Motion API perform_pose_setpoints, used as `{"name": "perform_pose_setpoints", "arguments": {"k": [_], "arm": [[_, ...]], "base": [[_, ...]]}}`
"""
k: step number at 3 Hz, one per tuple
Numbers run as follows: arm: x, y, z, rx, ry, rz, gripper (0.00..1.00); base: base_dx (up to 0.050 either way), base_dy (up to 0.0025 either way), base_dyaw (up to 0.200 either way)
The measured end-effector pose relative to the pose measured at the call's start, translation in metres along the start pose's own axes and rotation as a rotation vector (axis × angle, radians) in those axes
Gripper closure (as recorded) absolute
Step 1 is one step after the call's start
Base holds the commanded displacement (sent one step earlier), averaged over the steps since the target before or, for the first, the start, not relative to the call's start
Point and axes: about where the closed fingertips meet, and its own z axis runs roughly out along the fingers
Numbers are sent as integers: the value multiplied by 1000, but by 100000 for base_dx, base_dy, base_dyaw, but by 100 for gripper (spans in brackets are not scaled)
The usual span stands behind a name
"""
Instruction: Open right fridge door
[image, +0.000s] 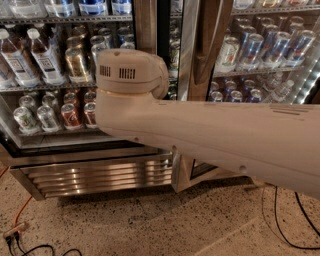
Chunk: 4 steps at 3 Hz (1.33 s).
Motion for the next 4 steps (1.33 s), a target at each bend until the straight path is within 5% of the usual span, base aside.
{"name": "perform_pose_setpoints", "arguments": {"k": [3,4], "arm": [[48,6,3,2,197,-16,100],[48,6,3,2,197,-16,100]], "base": [[0,0,0],[-3740,250,-13218]]}}
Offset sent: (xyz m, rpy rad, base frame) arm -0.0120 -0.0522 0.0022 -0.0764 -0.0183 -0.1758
